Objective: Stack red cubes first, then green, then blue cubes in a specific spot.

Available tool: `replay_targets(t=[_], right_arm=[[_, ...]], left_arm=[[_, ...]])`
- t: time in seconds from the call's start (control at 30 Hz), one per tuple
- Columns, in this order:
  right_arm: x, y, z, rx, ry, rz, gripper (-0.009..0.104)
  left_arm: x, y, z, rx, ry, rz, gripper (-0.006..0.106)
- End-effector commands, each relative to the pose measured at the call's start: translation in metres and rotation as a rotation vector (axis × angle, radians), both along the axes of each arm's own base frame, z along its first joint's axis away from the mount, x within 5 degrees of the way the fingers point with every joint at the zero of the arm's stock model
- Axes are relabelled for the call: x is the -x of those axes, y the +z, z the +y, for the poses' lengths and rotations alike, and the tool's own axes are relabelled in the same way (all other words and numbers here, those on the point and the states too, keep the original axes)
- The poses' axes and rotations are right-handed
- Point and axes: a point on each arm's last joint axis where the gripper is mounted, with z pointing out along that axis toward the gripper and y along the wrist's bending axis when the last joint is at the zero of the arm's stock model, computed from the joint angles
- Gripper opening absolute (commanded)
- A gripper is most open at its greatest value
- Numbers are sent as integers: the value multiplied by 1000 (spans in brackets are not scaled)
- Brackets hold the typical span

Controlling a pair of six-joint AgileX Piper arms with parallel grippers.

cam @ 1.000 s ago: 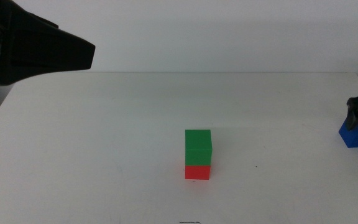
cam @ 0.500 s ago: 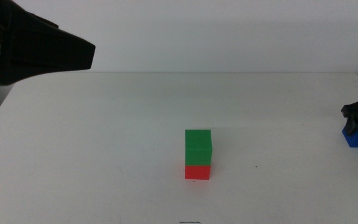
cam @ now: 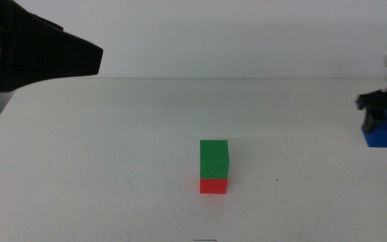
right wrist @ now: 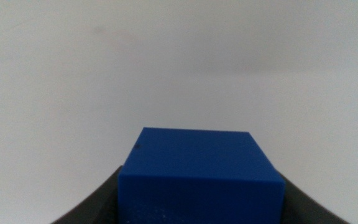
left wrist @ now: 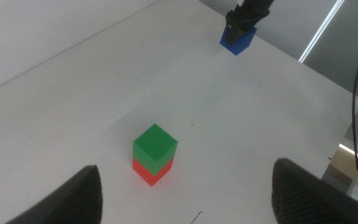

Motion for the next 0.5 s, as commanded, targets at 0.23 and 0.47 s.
replay_targets(t=[0.23,0.47], right_arm=[[43,64,104,24,-96,-40,-1],[56,92,158,-57,-34,-102,-1]], left_arm=[[4,15,-3,69,-1,-59,93],[4,15,-3,69,-1,-60,93]])
